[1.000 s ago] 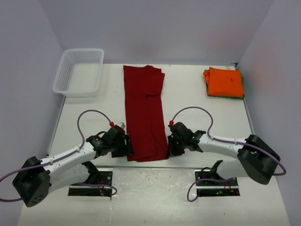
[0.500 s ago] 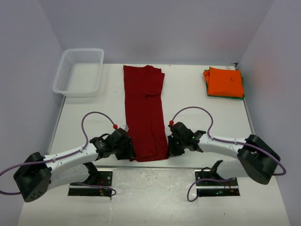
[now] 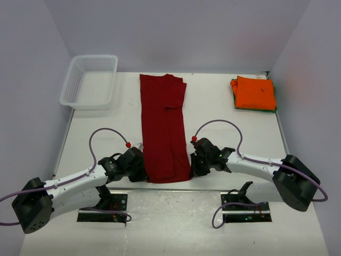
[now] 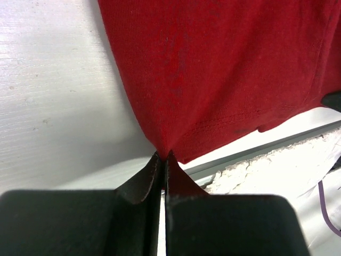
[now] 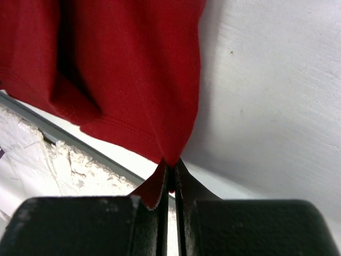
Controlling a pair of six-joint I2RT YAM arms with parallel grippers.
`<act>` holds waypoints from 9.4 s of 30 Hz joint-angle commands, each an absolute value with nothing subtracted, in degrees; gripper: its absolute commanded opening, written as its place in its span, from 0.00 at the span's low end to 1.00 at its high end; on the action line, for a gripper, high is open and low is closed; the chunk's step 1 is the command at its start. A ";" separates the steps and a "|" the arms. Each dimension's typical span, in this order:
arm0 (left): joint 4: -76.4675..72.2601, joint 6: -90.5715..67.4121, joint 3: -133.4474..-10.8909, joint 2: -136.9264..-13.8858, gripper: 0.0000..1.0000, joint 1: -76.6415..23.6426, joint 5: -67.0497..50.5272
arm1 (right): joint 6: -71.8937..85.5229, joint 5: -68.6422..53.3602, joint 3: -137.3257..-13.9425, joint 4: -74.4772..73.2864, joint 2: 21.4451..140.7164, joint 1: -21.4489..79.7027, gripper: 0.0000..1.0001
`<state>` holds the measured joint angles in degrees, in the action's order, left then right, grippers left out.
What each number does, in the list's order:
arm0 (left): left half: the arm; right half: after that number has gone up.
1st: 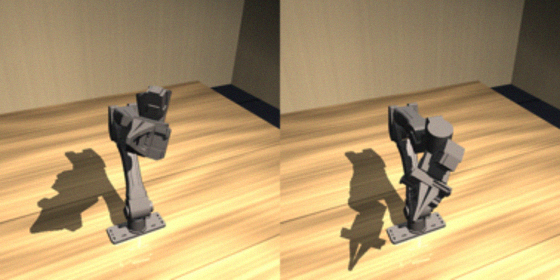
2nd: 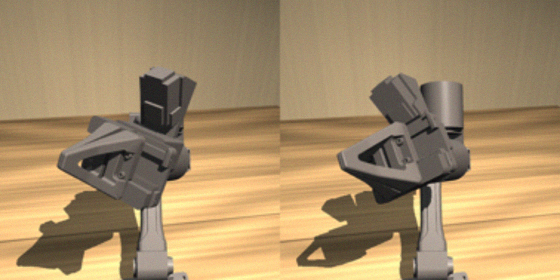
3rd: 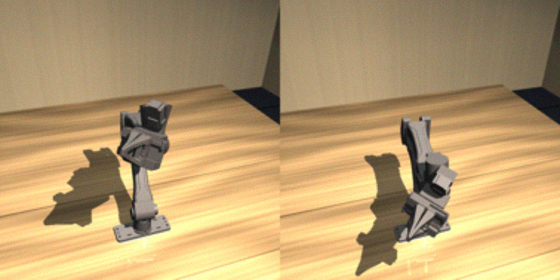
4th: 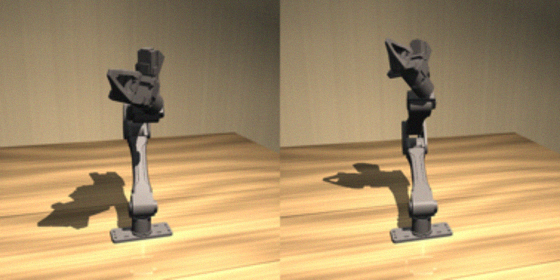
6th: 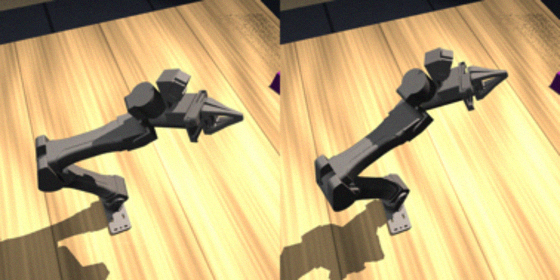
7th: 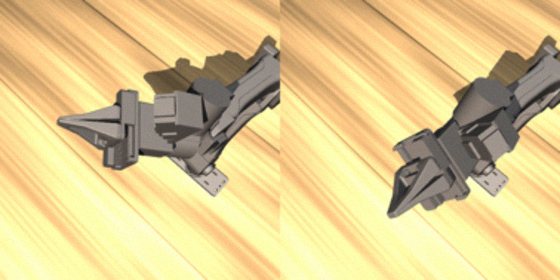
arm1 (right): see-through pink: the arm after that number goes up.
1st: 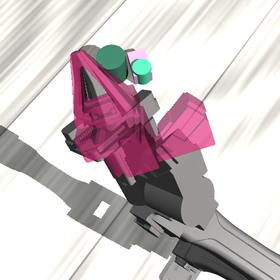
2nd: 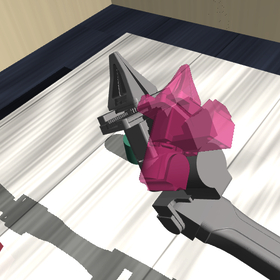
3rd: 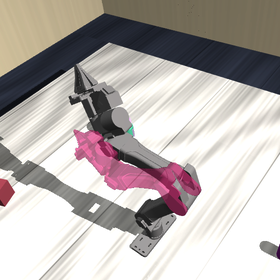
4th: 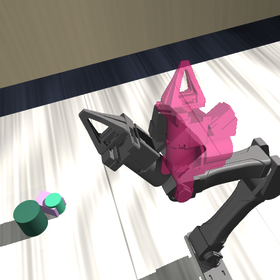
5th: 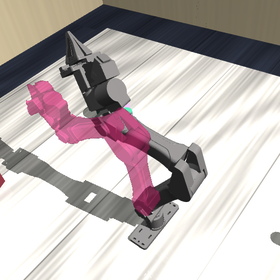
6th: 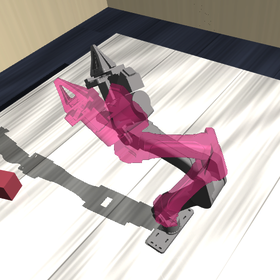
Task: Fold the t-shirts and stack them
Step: Grab the bottom of the folded rectangular tshirt with both arms, then fold the folded rectangular tshirt in 1/3 of the way, then grab one side of the 2/3 rectangular tshirt with both arms
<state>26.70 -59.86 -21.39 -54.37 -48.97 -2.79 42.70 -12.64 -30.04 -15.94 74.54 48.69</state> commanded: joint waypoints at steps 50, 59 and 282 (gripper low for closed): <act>33.23 -24.08 -85.51 -106.69 0.00 -19.86 2.02 | 16.26 -23.73 -119.52 -53.00 128.58 23.29 0.00; 31.73 -23.56 -89.03 -111.61 0.00 -18.90 0.26 | 16.61 -25.92 -125.06 -54.14 133.58 21.62 0.00; 4.22 -42.45 -47.81 -103.45 0.00 -50.80 0.35 | 40.87 -17.23 -28.83 -12.31 69.87 26.28 0.50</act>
